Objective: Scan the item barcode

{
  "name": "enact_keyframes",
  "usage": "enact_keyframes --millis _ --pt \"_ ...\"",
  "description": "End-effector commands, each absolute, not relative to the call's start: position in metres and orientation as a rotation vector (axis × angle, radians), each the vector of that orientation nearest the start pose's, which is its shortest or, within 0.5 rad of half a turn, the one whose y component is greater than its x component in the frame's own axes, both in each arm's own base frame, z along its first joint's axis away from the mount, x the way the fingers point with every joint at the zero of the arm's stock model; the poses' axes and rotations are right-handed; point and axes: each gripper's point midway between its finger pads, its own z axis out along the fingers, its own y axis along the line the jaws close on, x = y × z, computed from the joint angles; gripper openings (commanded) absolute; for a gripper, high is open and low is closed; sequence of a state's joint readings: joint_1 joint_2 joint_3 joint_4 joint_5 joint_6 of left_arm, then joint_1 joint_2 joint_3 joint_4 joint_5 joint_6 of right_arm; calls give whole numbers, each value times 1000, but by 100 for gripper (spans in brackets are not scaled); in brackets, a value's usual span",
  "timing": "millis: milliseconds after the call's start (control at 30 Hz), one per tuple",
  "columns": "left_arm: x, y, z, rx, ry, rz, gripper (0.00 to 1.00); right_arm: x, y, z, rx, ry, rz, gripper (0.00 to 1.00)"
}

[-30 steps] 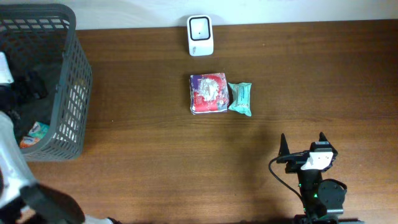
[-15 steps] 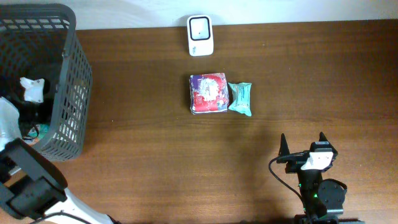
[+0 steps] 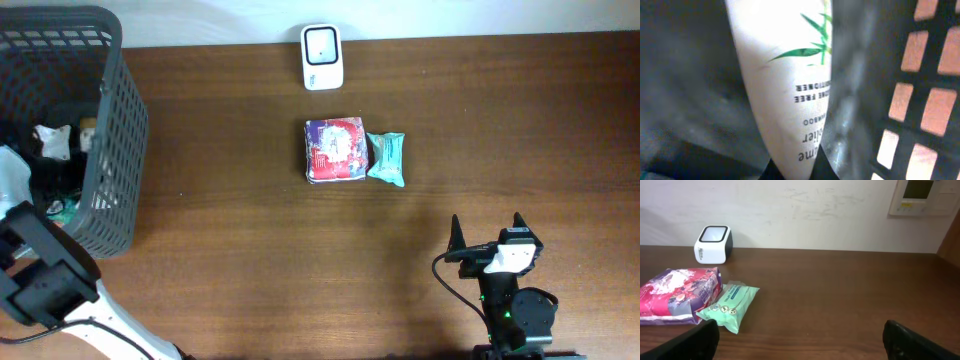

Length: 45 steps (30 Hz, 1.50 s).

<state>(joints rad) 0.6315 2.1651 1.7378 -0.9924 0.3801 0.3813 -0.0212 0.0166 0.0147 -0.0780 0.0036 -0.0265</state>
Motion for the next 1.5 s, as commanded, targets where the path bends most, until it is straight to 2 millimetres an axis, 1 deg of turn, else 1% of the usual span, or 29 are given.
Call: enact_keyframes --millis 0,67,100,133,167,300,333,367,433,467,500,533,633,733,800,833,867,900,933,967,1000,1067,1100,1133,1300,1333,1367,1433,1467 --pt "420 234 89 -499 2693 -348 0 246 -8 154 12 1658 -46 99" --pt "436 232 133 -490 2607 -404 0 246 -8 154 12 1658 -46 99" --pt "445 222 175 -440 2530 -479 0 246 -8 154 12 1658 -46 99" --pt "448 218 198 -416 2495 -503 0 246 -8 154 12 1658 -46 99" --pt "447 211 236 -383 2450 -516 0 246 -8 154 12 1658 -46 99" --pt "421 191 318 -335 2388 -457 0 246 -8 154 12 1658 -46 99" --pt "414 185 344 -303 2344 -413 0 246 -8 154 12 1658 -46 99" --pt "405 179 365 -281 2307 -382 0 246 -8 154 12 1658 -46 99" --pt "390 160 393 -239 2259 -378 0 246 -8 154 12 1658 -46 99" --pt "381 136 413 -177 2217 -429 0 246 -8 154 12 1658 -46 99" --pt "379 116 424 -119 2188 -486 0 246 -8 154 12 1658 -46 99" --pt "381 93 426 -64 2193 -532 0 246 -8 154 12 1658 -46 99" --pt "388 36 415 76 2264 -603 0 246 -8 154 12 1658 -46 99" --pt "396 -32 383 255 2392 -622 0 246 -8 154 12 1658 -46 99" --pt "402 -60 362 303 2450 -689 0 246 -8 154 12 1658 -46 99" --pt "417 -84 330 299 2528 -703 0 246 -8 154 12 1658 -46 99" --pt "428 -95 302 262 2592 -662 0 246 -8 154 12 1658 -46 99" --pt "439 -108 264 215 2662 -588 0 246 -8 154 12 1658 -46 99" --pt "443 -114 242 172 2701 -543 0 246 -8 154 13 1658 -46 99" --pt "444 -118 205 109 2766 -456 0 246 -8 154 12 1658 -46 99" --pt "440 -122 176 68 2816 -414 0 246 -8 154 12 1658 -46 99" --pt "438 -132 150 70 2835 -415 0 246 -8 154 12 1658 -46 99" --pt "434 -141 125 93 2845 -408 0 246 -8 154 12 1658 -46 99" --pt "431 -142 104 33 2861 -370 0 246 -8 154 12 1658 -46 99" --pt "417 -166 53 108 2845 -380 0 246 -8 154 12 1658 -46 99" --pt "416 -171 48 162 2825 -381 4 246 -8 154 12 1658 -46 99" --pt "421 -174 48 233 2788 -352 29 246 -8 154 12 1658 -46 99" --pt "431 -162 49 212 2758 -242 51 246 -8 154 12 1658 -46 99" --pt "439 -156 56 190 2740 -232 75 246 -8 154 12 1658 -46 99"
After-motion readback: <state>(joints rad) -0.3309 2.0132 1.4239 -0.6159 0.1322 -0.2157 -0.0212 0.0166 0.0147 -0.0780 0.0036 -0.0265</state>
